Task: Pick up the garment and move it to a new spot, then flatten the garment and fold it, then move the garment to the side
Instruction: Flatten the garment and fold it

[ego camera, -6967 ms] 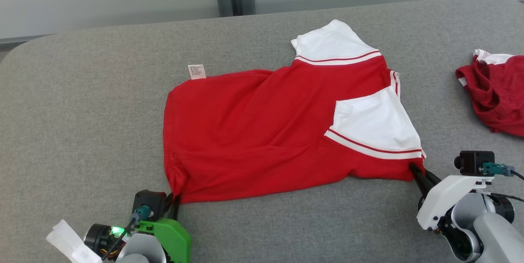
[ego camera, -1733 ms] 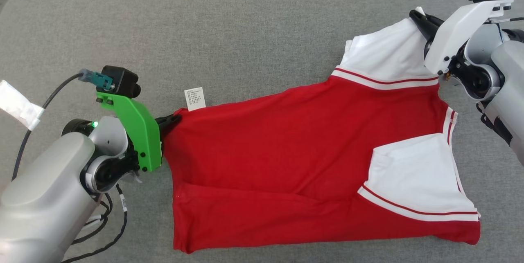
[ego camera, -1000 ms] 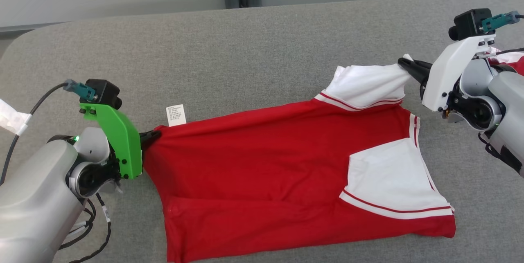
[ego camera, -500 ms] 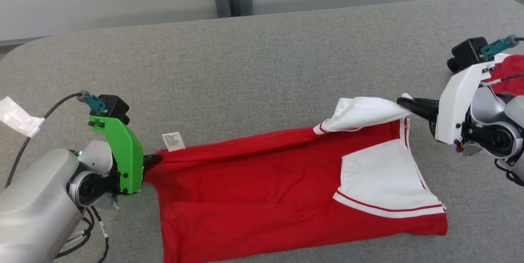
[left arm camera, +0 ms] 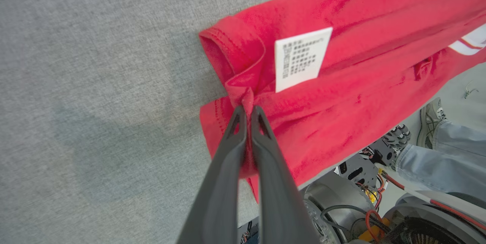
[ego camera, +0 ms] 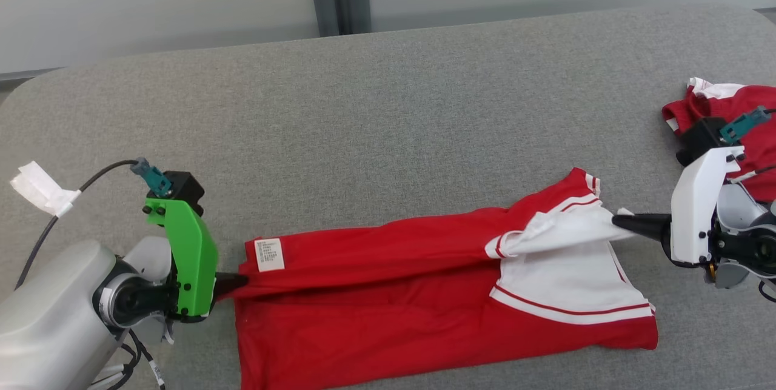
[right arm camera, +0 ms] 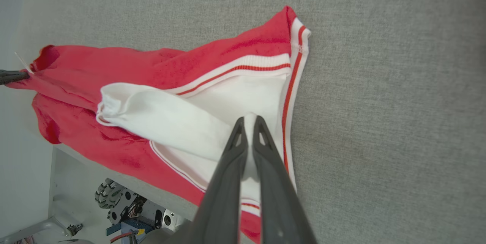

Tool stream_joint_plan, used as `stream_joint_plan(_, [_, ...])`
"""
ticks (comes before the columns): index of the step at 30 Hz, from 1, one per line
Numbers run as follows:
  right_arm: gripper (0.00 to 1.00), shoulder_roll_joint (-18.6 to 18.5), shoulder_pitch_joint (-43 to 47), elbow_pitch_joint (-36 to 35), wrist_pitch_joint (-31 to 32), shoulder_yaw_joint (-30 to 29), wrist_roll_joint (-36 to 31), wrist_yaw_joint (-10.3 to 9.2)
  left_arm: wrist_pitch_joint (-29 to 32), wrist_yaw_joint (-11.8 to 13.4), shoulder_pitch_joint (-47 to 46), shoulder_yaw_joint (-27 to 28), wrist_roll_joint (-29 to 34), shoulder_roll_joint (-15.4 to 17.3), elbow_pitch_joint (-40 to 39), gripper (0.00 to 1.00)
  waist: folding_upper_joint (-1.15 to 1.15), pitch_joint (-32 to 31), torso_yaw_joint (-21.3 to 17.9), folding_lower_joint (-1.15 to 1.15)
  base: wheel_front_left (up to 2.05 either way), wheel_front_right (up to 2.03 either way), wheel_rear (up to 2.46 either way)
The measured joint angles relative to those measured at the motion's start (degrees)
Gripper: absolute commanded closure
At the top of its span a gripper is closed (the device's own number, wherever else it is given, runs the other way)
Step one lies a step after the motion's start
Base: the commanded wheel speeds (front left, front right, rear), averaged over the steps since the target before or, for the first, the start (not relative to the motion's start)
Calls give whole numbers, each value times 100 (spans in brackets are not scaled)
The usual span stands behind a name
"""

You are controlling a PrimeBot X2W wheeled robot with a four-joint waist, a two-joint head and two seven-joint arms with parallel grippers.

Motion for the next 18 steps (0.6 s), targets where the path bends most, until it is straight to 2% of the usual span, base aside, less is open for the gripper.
stream_joint_plan(11, [100,-40,269,73,70,66,71,0,392,237,252,-42,-290,222,-613,100,0,-47,-36,0,0,0,0])
stream_joint_plan(18, [100,36,422,236,115,107,151,0,442,355,388,-22,-393,358,-928,100,0,-72,-24,0,0,0,0])
